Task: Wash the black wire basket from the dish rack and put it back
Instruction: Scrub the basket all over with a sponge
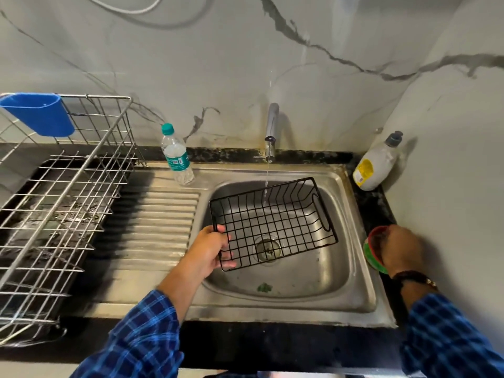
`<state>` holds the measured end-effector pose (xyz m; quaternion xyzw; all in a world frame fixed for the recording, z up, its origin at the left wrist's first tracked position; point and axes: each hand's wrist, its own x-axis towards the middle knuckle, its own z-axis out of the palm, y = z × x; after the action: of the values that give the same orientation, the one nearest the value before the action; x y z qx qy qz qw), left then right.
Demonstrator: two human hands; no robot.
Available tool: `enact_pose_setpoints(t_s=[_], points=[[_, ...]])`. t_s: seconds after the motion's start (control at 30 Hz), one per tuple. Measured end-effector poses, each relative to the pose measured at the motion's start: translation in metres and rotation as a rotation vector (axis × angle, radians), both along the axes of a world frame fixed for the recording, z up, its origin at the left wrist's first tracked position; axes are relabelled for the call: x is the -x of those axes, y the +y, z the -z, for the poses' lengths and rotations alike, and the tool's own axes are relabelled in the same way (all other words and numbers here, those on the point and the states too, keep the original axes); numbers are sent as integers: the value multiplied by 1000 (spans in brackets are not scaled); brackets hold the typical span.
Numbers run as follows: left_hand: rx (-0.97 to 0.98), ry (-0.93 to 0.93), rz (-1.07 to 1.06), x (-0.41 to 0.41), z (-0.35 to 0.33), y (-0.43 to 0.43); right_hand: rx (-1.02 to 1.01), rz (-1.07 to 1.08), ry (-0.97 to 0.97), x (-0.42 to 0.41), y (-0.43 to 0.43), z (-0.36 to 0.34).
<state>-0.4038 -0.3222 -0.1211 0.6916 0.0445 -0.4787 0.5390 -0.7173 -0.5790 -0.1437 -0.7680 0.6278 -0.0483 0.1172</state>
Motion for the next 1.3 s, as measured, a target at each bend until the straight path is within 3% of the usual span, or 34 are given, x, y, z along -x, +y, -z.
enact_pose_setpoints(t_s=[0.2, 0.3, 0.37, 0.43, 0.53, 0.7, 1.0, 1.17, 1.3], points=[[-5, -1, 5, 5, -14, 2, -191, -94, 28, 1, 0, -27], [-32, -93, 16, 8, -17, 2, 2, -33, -129, -8, 14, -84], [-55, -207, 6, 12, -16, -2, 190, -100, -372, -36, 46, -117], [-85, -271, 12, 19, -16, -7, 174, -265, -467, -82, 79, -125], [-101, -229, 42, 33, -19, -15, -37, -474, -252, -150, 104, -87], [-82, -233, 84, 48, -25, -20, -44, -369, -21, -199, 109, -59], [-30, -222, -17, 40, -17, -15, -151, -617, -16, -198, 116, -42], [-7, -235, 46, 40, -22, -17, -21, -335, 25, -187, 88, -54], [-24, -225, 27, 37, -26, -18, -103, -275, -62, -199, 108, -50]])
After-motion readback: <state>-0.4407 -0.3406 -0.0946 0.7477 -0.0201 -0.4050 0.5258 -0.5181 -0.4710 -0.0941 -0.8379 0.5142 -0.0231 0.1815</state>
